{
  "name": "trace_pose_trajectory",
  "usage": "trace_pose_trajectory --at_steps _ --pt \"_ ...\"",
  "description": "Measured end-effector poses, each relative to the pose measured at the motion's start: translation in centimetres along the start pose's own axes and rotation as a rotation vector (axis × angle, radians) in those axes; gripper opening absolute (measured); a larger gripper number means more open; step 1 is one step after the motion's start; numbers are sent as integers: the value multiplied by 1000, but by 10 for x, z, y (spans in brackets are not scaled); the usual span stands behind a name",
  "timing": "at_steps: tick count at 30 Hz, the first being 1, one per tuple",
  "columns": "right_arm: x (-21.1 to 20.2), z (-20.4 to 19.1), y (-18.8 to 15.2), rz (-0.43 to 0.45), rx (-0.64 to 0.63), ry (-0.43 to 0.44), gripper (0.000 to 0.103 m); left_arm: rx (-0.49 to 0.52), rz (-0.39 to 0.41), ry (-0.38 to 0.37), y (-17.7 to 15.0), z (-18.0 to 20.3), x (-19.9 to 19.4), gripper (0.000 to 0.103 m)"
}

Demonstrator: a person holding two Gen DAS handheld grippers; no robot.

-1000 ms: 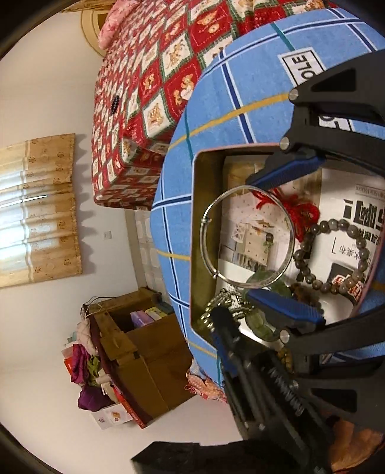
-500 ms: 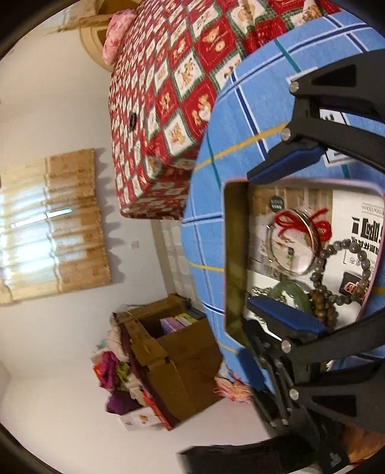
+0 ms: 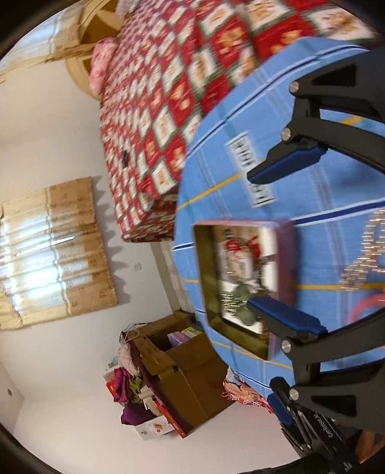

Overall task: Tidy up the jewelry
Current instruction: 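Grasp the pink bangle with the left gripper while the right gripper grasps the pearl necklace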

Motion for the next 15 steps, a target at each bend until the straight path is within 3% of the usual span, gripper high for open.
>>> trace_pose_trajectory --at_steps 7,15 --pt "-24 14 -39 -52 31 -21 80 -16 -39 -9 -34 8 -19 57" --pt "-38 10 -68 -88 -26 -13 69 20 -77 -31 -61 21 -27 57"
Point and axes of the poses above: each gripper's, at about its wrist camera, not at the fingertips, and x roughly the way its jaws point, z to its right, y to its top, the point moved 1 cm from there along x, roughly the way its jaws point, and after that the axes turned 2 degrees about -z, right-handed, at the moved point
